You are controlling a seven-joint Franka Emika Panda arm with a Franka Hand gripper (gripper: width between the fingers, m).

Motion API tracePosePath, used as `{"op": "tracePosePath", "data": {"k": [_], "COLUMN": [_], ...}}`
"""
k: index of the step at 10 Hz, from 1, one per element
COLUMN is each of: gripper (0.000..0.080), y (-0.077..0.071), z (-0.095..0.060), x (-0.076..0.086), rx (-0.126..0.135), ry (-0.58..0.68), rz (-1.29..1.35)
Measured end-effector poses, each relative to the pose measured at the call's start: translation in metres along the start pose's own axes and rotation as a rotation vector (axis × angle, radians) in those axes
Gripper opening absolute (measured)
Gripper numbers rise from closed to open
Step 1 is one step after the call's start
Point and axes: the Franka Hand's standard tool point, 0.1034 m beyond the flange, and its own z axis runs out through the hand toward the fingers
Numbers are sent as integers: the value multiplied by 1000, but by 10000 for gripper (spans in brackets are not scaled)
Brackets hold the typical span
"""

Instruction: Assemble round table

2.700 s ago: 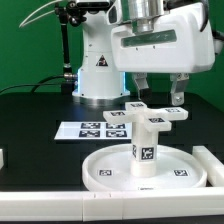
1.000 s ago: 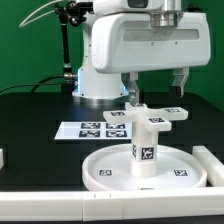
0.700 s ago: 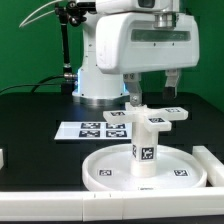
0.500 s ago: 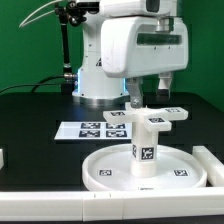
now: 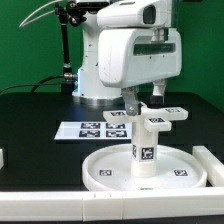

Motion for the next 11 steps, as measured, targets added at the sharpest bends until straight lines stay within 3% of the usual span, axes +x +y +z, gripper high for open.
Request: {"op": "tracePosePath", "data": {"k": [9, 10, 11], "gripper": [649, 520, 439], "y": [4, 4, 5], "z": [6, 6, 6], "x": [-6, -7, -8], "rx": [0, 0, 0], "ry": [-10, -10, -10], "rz": [7, 8, 11]}}
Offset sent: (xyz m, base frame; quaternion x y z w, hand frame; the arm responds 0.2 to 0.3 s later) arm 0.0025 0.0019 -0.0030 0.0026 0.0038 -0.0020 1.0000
